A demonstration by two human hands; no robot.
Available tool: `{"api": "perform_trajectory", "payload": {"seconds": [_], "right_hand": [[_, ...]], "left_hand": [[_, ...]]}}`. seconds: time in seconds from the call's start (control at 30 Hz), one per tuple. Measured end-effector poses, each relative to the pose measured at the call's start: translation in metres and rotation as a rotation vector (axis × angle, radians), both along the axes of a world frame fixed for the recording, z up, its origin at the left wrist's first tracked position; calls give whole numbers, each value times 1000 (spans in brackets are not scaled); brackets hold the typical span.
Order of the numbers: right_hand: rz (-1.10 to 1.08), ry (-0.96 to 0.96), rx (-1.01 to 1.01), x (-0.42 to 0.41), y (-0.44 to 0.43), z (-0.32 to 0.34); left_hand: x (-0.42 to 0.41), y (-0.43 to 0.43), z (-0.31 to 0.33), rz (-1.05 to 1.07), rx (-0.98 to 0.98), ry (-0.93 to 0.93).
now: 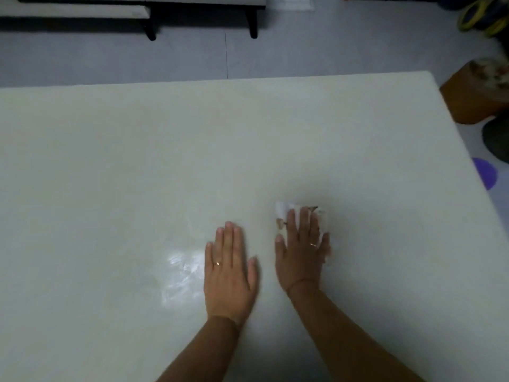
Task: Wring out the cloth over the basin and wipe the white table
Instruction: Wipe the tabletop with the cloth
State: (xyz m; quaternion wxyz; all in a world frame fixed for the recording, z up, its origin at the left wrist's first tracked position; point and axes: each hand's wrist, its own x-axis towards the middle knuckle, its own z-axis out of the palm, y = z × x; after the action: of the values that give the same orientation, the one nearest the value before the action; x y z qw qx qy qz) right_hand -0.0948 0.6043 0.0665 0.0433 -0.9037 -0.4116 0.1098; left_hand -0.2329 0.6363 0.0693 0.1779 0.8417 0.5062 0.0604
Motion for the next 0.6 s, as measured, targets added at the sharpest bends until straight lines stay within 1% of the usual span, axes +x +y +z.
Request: {"api": "perform_trajectory", "payload": {"seconds": [0.1, 0.17, 0.2, 0.23, 0.27, 0.37, 0.43, 0.47, 0.5, 0.57, 0.6], "right_hand": [[329, -14, -2, -38, -22, 1], [531, -12, -10, -23, -33, 1], [610, -43, -16, -9, -37, 0], [622, -82, -13, 9, -42, -2], [549, -88, -24, 28, -46, -2], [148, -17, -34, 67, -53, 1], [-13, -28, -26, 50, -50, 0], [-16, -54, -34, 32, -50, 0], [35, -80, -25, 11, -52, -1], [240, -74, -13, -23, -67, 0], [361, -55, -19, -27, -77, 1]], "left_hand": [[-13, -52, -6, -19, -59, 78], [-16, -59, -10, 12, -62, 128], [-15, -58, -11, 15, -63, 143], [-15, -57, -11, 10, -71, 146], [-14, -57, -11, 7, -80, 140], [-14, -58, -13, 14, -81, 133], [-14, -58, -14, 18, -68, 135], [-14, -58, -13, 19, -62, 137], [-14, -59, -12, 19, -59, 140], [-13, -59, -10, 20, -55, 152], [-13, -59, -10, 19, -51, 159]]}}
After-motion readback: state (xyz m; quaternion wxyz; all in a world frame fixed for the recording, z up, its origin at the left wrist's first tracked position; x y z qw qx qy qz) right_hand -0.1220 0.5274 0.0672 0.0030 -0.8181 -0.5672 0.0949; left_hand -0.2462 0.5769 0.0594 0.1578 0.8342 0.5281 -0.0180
